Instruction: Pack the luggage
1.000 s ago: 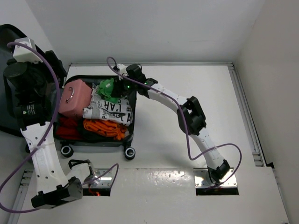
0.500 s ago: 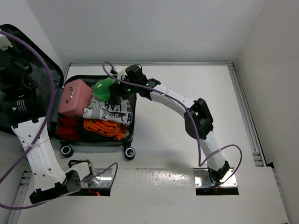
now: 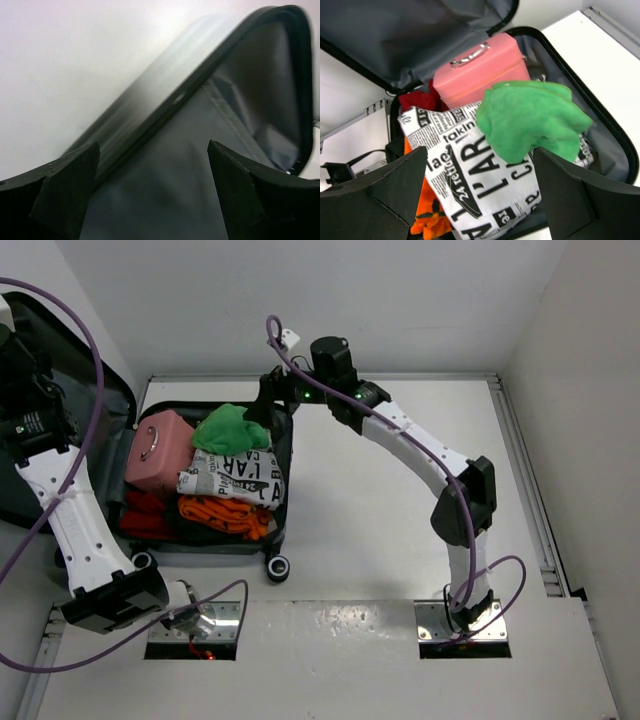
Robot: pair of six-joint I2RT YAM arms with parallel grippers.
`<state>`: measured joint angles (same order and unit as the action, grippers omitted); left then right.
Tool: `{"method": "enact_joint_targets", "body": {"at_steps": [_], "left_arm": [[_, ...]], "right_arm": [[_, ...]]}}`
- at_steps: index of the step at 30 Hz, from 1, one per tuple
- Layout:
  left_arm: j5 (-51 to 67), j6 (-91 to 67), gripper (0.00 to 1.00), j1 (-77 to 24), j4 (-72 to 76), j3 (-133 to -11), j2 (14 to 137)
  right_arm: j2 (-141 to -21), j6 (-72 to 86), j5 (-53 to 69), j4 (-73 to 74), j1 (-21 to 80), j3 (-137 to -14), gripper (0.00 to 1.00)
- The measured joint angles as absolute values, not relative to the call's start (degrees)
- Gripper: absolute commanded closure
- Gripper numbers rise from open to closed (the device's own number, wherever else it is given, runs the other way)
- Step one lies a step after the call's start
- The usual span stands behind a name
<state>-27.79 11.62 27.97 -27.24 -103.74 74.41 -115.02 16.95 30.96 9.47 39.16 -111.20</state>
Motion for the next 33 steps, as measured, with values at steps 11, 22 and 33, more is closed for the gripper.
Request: {"method": "enact_joint_targets", "body": {"at_steps": [11, 22, 33], "left_arm": [[-29.04, 25.58, 0.18, 30.63, -20.29, -103.57, 77.82], [-25.36, 29.76, 0.56, 33.87, -23.94, -108.36, 86.11], [-12.82, 30.96, 0.82, 30.55, -29.36, -108.9, 80.16]], "right_arm": [[-115.02, 18.2, 30.92, 12.73, 38.11, -108.68, 0.16], [-115.02, 20.16, 30.35, 13.87, 36.51, -109.1, 0.25], [-112.2, 27.31, 29.15, 13.37, 32.36, -104.95, 0.32]]}}
